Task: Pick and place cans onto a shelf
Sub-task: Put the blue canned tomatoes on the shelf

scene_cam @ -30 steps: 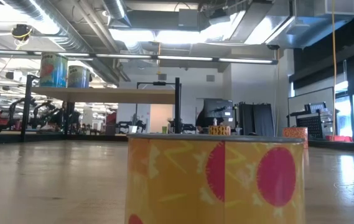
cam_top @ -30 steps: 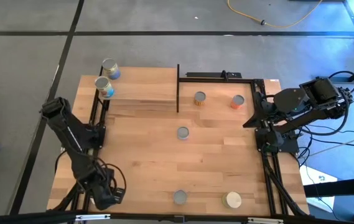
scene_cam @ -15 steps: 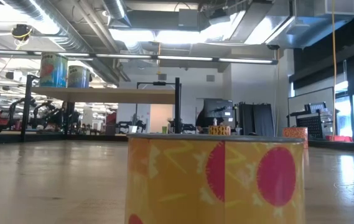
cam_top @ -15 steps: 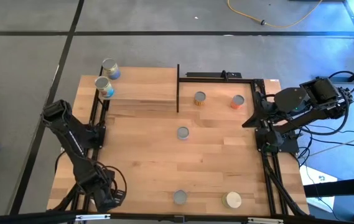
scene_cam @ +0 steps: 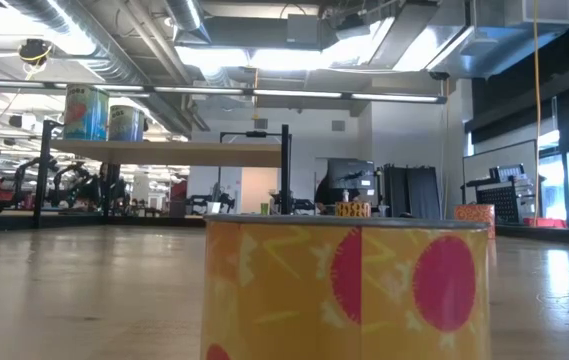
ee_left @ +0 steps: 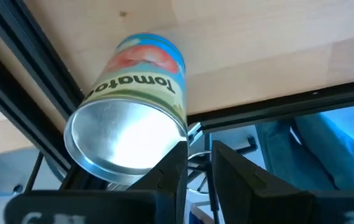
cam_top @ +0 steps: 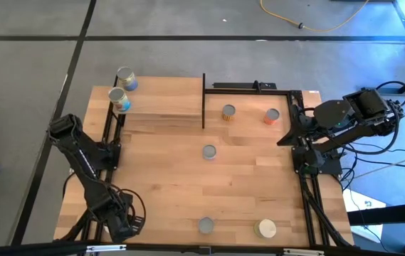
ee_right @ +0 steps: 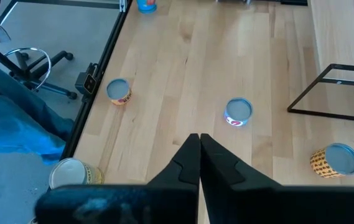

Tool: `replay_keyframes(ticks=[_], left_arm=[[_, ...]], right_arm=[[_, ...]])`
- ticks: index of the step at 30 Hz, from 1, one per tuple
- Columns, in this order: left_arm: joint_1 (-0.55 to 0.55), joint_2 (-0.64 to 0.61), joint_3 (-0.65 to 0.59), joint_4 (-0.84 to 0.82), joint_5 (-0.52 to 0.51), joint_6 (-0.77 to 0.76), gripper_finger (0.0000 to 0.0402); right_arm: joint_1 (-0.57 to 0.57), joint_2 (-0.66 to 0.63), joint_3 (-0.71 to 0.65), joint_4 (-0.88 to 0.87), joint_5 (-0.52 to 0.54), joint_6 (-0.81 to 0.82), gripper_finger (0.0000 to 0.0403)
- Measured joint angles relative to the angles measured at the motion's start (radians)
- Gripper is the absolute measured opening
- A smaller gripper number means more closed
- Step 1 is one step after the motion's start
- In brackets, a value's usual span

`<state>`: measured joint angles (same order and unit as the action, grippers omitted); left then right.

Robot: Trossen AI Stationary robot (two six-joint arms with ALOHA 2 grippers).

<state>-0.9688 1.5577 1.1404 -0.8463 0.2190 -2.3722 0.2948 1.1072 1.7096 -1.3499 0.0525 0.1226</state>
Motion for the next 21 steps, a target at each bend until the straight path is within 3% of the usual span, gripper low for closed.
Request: replay_keyframes(ticks=[15,21], left_arm=[[0.0,0.043,0.002,0.004,0.054,0.002,0.0065],[0.0,0.056,0.002,-0.014,0.12,-0.002,0.0031]], right_arm=[[0.0,0.0,0.0,0.0,0.0,0.0,0.0007],[0.0,0.0,0.0,0.0,0.0,0.0,0.0007]])
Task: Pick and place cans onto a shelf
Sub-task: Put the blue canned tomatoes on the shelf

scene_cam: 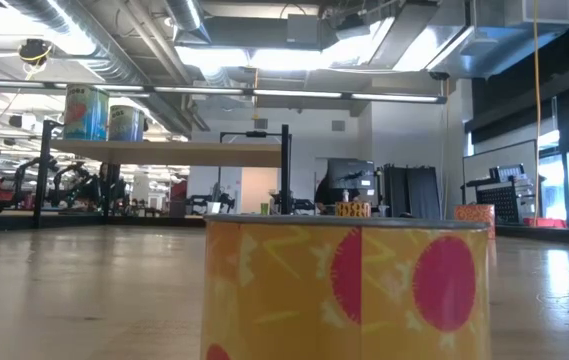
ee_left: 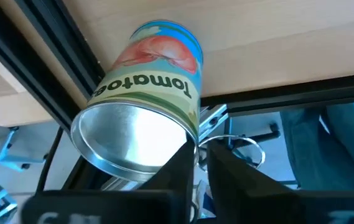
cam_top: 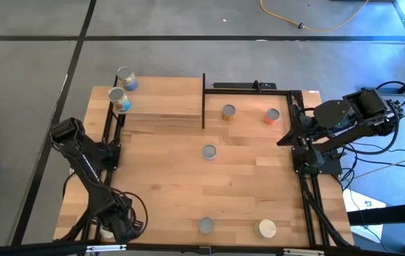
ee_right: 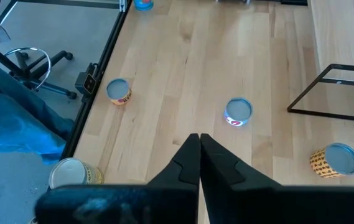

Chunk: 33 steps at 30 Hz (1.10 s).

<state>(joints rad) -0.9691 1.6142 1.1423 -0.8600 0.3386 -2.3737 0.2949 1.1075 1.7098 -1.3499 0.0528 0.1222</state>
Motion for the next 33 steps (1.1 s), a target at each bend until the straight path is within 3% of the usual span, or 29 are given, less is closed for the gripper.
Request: replay_keyframes(ticks=[3,11,18,23,28,33], left_arm=[[0.0,0.011,0.002,-0.007,0.026,0.001,0.0007],[0.0,0.013,0.0,-0.02,0.056,0.041,0.0002],[0.049,-0.002,0.005,-0.064,0.094,0.204,0.0001],[0.116,-0.003,0.076,-0.182,0.076,0.489,0.0],[0.21,-0.003,0.171,-0.421,0.039,0.776,0.0],[0.314,-0.005,0.276,-0.66,-0.082,1.151,0.0]], right_arm=[[0.0,0.0,0.0,0.0,0.0,0.0,0.0007],[0.0,0.0,0.0,0.009,0.0,0.0,0.0007],[0.0,0.0,0.0,0.014,0.0,-0.027,0.0007],[0.0,0.0,0.0,0.029,0.0,-0.027,0.0007],[0.0,0.0,0.0,0.049,0.008,-0.031,0.0007],[0.0,0.001,0.0,0.074,0.044,-0.051,0.0007]])
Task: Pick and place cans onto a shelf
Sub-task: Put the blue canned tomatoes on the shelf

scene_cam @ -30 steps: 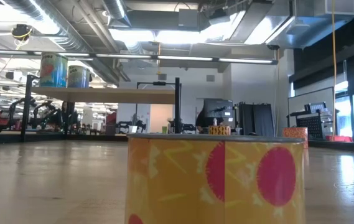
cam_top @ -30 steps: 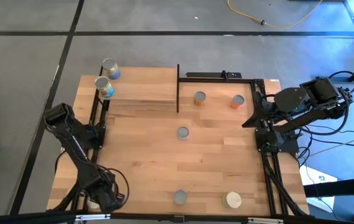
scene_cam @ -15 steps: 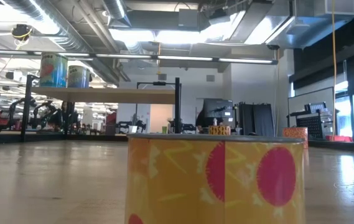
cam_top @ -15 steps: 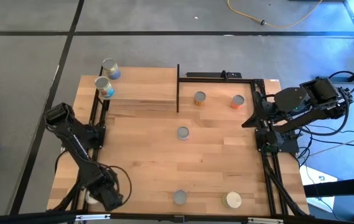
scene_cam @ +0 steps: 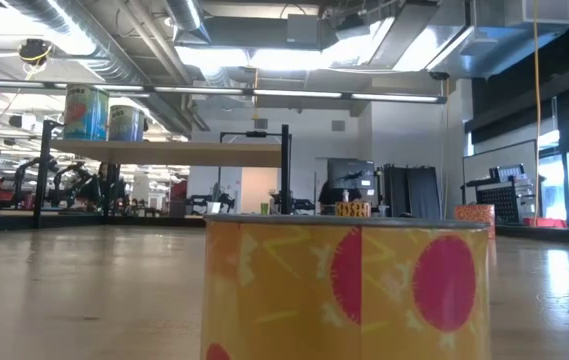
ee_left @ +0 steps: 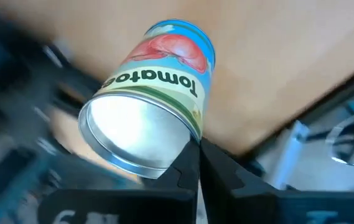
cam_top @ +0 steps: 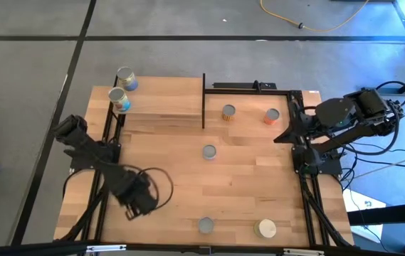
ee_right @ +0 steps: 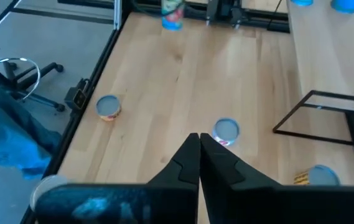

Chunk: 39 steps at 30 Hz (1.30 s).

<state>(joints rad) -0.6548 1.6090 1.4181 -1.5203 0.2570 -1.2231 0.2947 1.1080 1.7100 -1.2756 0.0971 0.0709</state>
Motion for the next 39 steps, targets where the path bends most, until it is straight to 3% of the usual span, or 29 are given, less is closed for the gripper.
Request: replay_keyframes(ticks=[10,18,23,39], left_arm=[[0.227,0.01,0.055,-0.05,-0.288,0.768,0.0],[0.359,0.087,0.055,-0.022,-0.328,1.162,0.0],[0.397,0.152,0.055,0.016,-0.36,1.257,0.0],[0.419,0.213,0.055,0.14,-0.351,1.312,0.0]], right_arm=[[0.0,0.0,0.0,0.06,0.001,-0.002,0.0007],[0.0,0.001,0.0,0.074,0.001,-0.002,0.0007],[0.0,0.001,0.0,0.084,0.001,-0.002,0.0007],[0.0,0.001,0.0,0.083,0.0,-0.002,0.0007]])
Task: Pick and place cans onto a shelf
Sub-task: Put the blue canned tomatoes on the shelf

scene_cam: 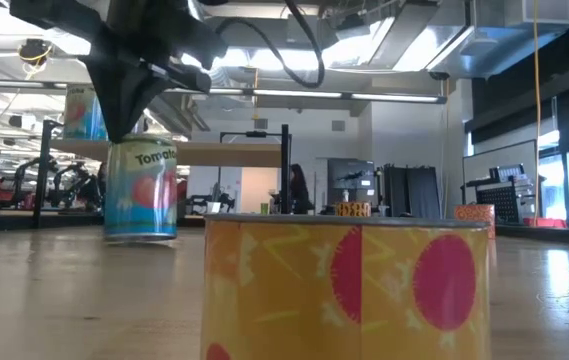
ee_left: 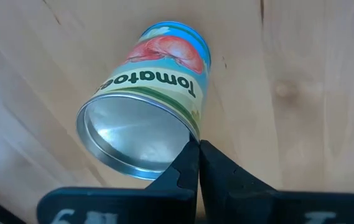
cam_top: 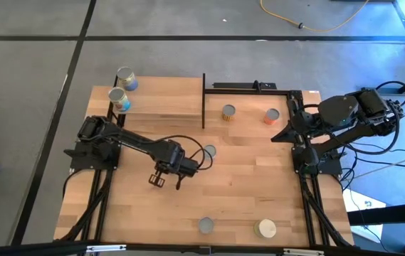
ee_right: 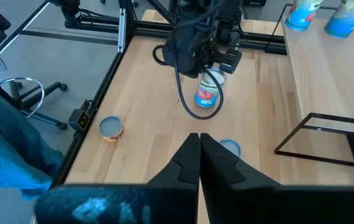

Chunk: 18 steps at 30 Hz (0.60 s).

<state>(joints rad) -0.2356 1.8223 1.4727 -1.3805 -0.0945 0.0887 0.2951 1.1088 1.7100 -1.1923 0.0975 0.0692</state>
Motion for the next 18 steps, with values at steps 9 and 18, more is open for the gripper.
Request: replay_keyframes(ticks=[9,18], left_arm=[[0.0,0.006,0.0,0.023,0.006,-0.036,0.0009],[-0.001,0.006,0.0,0.032,0.002,-0.138,0.0042]], right_arm=[[0.0,0.0,0.0,0.0,-0.001,0.001,0.0007],[0.0,0.0,0.0,-0.001,-0.002,0.004,0.0007]])
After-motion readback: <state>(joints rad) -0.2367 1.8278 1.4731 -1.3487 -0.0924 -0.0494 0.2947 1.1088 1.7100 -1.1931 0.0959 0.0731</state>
